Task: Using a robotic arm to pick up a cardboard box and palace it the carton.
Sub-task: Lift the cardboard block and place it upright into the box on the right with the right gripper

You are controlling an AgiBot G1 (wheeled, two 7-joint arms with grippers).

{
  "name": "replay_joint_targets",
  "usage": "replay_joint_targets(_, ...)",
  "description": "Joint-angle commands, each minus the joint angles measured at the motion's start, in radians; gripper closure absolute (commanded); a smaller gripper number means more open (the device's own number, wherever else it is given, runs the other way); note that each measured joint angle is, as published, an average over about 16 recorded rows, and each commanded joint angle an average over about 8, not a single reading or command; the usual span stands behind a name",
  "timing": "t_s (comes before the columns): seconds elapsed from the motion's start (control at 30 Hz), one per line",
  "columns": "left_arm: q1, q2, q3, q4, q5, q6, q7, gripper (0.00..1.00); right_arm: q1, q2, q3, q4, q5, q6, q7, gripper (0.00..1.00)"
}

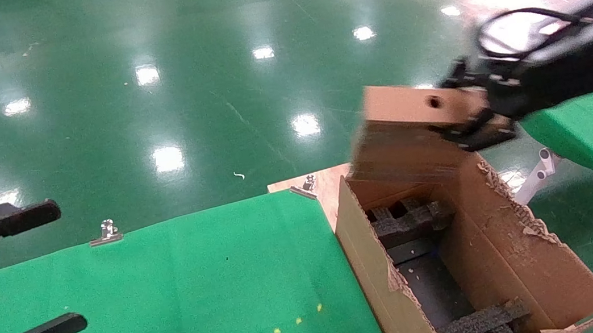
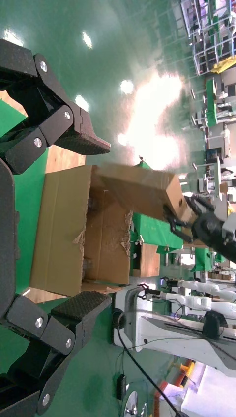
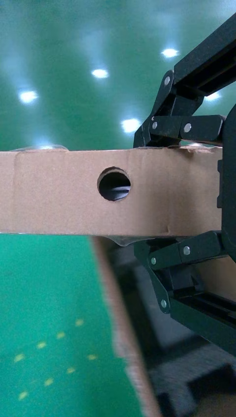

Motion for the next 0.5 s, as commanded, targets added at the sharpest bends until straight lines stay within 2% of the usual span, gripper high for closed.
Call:
replay_joint_targets(0.03,0.000,0.000,0.000,0.000,0.000,0.000,0.000,0.00,0.002,0.053,-0.012,0.038,-0.008,-0.001,0.029,1.00)
replay_joint_targets(0.27,0.000,0.000,0.000,0.000,0.000,0.000,0.000,0.00,-0.045,0.200,-0.048,0.155,0.009,0.018,0.125,1.00)
replay_joint_targets(0.5,0.000,0.000,0.000,0.000,0.000,0.000,0.000,0.00,-0.071,0.260,-0.066,0.211,-0.001,0.039,0.161,1.00)
